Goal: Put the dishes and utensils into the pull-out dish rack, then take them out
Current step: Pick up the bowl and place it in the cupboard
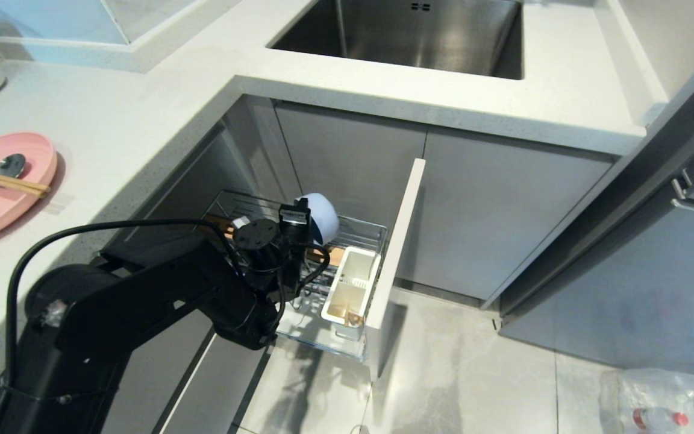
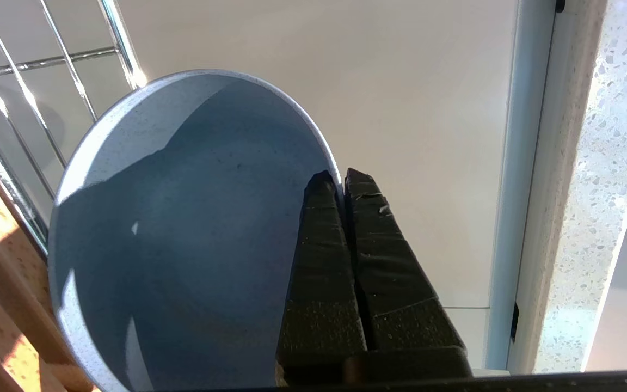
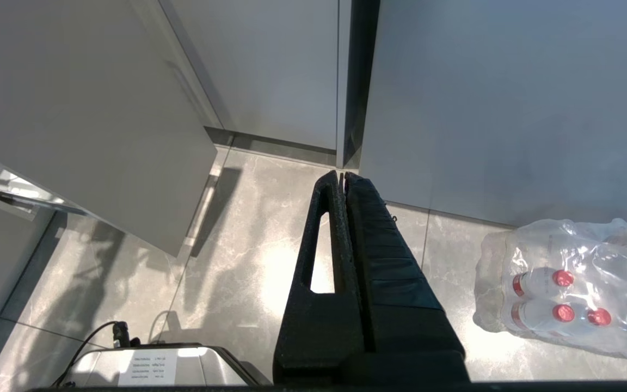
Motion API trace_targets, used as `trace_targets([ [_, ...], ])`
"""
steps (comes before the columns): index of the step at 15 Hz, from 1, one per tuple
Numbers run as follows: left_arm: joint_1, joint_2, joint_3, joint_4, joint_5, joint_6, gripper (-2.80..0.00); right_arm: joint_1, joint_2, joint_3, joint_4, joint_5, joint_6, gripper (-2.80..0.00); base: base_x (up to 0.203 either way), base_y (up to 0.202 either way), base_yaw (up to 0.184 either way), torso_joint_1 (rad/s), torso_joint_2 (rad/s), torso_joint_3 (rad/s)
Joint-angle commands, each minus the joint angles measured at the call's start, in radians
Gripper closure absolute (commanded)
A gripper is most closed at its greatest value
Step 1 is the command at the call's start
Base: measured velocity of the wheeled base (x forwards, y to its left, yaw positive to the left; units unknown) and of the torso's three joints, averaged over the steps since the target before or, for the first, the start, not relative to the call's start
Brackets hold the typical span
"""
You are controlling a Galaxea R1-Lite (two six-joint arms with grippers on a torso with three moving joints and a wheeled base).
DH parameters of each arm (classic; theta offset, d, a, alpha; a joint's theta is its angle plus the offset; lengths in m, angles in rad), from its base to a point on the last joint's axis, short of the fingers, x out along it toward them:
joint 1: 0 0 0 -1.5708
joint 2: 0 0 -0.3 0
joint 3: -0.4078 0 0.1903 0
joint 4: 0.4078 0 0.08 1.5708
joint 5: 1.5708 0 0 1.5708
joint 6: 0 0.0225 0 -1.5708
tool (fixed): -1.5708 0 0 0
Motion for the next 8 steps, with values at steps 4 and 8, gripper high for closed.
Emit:
trace_targets([
  [4,0.001,-0.007,0.002,-0.006,0.029,-0.005,0.00,0.000,0.002,0.000,0.000,0.000,0.002,0.00,0.000,0.000,0.000,0.000,0.00,0.000],
  [8,-0.007,-0.029,0.018,-0.006,0.075,-0.002,0.00,0.000,0.002,0.000,0.000,0.000,0.000,0.00,0.000,0.000,0.000,0.000,0.00,0.000],
])
